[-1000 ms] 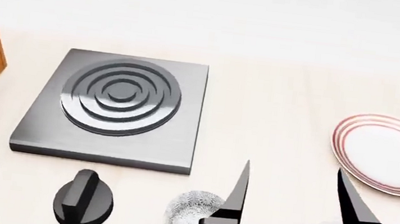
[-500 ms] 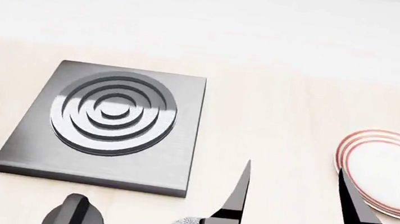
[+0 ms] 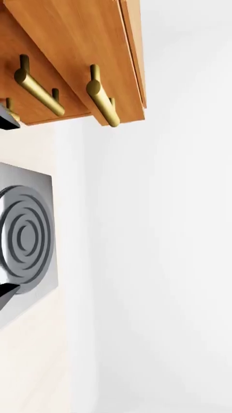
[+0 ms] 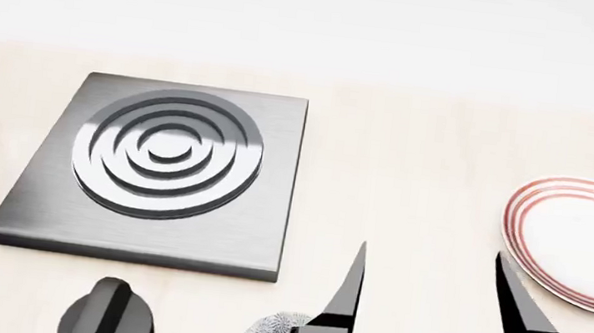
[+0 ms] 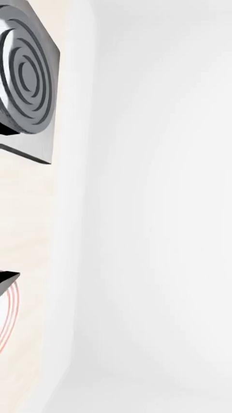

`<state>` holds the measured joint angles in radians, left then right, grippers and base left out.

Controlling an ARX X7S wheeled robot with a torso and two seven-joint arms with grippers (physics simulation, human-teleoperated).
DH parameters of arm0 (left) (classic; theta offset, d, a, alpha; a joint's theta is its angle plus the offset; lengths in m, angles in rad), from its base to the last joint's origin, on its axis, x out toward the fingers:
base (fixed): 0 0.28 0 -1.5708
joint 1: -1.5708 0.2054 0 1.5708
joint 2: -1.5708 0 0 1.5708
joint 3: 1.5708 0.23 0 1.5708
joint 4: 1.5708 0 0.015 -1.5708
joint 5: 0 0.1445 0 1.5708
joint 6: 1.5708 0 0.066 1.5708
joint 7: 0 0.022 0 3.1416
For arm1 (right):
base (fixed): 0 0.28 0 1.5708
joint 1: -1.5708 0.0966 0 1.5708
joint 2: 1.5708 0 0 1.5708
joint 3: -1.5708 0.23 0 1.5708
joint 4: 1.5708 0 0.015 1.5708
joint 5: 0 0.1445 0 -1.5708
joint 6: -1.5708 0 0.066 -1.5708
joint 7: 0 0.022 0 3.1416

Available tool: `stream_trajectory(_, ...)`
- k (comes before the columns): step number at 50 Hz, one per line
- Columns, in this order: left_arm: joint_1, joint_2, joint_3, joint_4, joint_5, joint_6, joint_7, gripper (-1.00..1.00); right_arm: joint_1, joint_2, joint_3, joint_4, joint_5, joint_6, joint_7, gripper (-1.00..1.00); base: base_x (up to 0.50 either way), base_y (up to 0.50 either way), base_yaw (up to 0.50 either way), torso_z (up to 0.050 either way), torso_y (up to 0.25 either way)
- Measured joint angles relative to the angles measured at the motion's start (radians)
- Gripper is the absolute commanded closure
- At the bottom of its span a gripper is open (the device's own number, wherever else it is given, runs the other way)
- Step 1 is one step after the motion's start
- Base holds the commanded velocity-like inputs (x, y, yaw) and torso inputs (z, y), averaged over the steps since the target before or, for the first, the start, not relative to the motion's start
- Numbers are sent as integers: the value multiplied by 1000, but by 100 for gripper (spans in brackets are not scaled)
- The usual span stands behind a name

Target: Pick the akita bowl next to the ramekin and place it on the plate.

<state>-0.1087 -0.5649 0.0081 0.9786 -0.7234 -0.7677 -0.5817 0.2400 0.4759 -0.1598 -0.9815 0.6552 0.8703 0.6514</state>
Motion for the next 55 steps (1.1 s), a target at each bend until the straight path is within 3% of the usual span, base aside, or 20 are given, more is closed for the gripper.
stream_trajectory(55,4,-25,27,-19,-18,28,-23,-100,0,30,-24,11,23,-31,33,-100,0,0,0,-3,-171)
